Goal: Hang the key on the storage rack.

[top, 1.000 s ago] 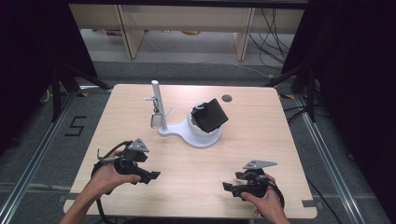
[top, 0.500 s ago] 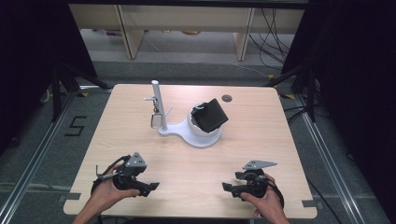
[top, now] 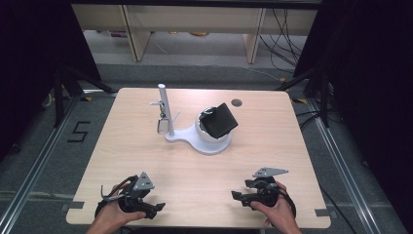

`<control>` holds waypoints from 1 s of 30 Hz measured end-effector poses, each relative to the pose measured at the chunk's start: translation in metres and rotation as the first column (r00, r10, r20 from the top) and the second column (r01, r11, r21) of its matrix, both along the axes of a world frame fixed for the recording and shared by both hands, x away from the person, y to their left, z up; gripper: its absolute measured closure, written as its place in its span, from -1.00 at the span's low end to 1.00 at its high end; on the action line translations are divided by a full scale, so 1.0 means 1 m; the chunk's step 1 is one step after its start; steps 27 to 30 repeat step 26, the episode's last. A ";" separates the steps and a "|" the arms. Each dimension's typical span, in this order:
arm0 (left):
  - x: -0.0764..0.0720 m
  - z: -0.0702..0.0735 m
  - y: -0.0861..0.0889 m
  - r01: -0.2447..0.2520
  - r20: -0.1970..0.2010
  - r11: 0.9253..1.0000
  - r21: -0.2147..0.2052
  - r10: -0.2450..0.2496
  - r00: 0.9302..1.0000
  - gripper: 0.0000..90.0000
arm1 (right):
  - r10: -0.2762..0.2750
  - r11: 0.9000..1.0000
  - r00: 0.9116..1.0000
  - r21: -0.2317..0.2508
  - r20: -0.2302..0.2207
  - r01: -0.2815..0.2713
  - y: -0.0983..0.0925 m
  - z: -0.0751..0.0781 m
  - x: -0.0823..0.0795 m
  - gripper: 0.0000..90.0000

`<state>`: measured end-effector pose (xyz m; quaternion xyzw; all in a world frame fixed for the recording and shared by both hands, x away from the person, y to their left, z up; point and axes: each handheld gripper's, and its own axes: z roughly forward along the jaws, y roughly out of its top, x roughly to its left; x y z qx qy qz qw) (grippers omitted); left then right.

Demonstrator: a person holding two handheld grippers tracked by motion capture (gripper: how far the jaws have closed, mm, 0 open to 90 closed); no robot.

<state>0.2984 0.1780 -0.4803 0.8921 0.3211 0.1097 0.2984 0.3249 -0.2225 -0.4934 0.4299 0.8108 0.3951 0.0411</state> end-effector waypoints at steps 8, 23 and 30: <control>-0.013 -0.009 -0.003 0.002 -0.010 1.000 -0.017 -0.002 1.000 -0.52 | -0.008 1.000 0.999 0.016 -0.034 0.009 0.002 0.001 -0.002 -0.47; -0.013 -0.015 -0.002 0.011 -0.015 1.000 -0.007 -0.012 1.000 -0.56 | 0.008 1.000 1.000 0.019 -0.017 -0.008 0.003 -0.001 -0.001 -0.52; -0.013 -0.016 -0.002 0.001 -0.008 1.000 -0.014 -0.001 1.000 -0.57 | -0.008 1.000 0.999 0.030 -0.041 0.009 0.004 0.000 -0.002 -0.52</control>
